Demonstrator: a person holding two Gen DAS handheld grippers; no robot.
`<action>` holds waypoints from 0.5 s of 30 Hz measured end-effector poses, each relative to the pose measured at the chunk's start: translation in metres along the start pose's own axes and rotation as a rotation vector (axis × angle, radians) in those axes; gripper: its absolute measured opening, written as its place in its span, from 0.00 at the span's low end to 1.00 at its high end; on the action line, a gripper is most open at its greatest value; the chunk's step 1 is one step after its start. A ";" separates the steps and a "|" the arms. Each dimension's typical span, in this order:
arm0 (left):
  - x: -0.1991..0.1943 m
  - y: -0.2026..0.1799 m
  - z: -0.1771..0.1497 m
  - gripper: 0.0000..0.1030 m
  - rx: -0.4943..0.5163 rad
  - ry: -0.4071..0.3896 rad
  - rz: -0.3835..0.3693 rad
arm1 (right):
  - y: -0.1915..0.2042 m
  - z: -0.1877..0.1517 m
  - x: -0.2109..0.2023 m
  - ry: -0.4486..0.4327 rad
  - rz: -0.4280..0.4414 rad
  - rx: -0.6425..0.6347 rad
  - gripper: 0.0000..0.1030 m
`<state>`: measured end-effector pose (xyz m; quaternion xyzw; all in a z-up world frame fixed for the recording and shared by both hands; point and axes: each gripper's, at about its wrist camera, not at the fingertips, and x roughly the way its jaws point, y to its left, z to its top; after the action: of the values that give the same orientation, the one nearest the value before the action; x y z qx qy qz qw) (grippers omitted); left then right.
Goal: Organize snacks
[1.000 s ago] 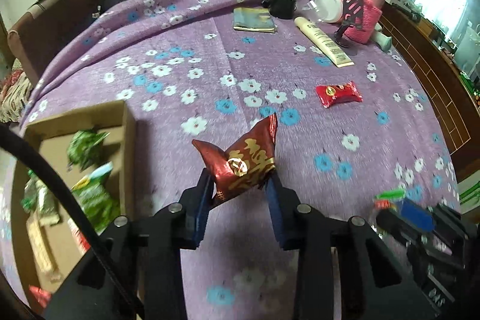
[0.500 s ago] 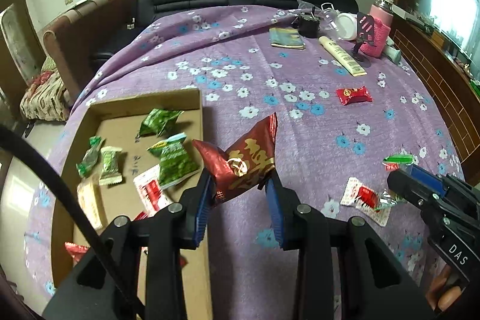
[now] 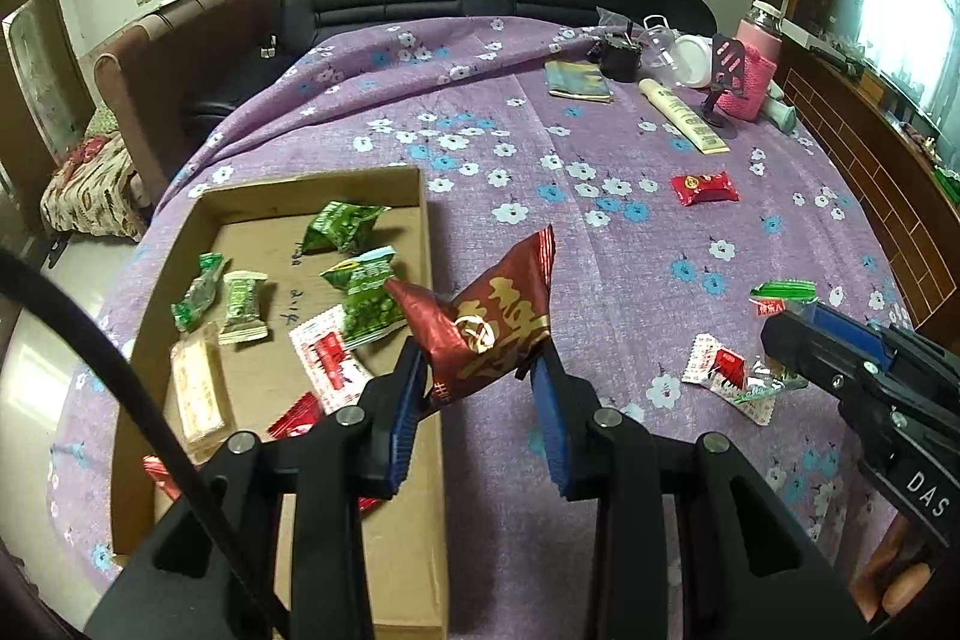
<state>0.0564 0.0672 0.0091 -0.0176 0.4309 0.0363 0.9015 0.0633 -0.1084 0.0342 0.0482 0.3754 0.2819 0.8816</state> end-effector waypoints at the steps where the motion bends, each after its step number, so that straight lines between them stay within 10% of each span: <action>1: -0.001 0.001 -0.001 0.36 -0.001 -0.002 0.003 | 0.002 0.000 0.000 0.000 0.005 -0.003 0.22; 15: -0.014 0.042 -0.017 0.36 -0.043 -0.028 0.084 | 0.044 0.001 0.016 0.032 0.070 -0.071 0.22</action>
<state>0.0306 0.1075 0.0096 -0.0181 0.4179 0.0836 0.9045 0.0522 -0.0628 0.0379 0.0253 0.3775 0.3268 0.8661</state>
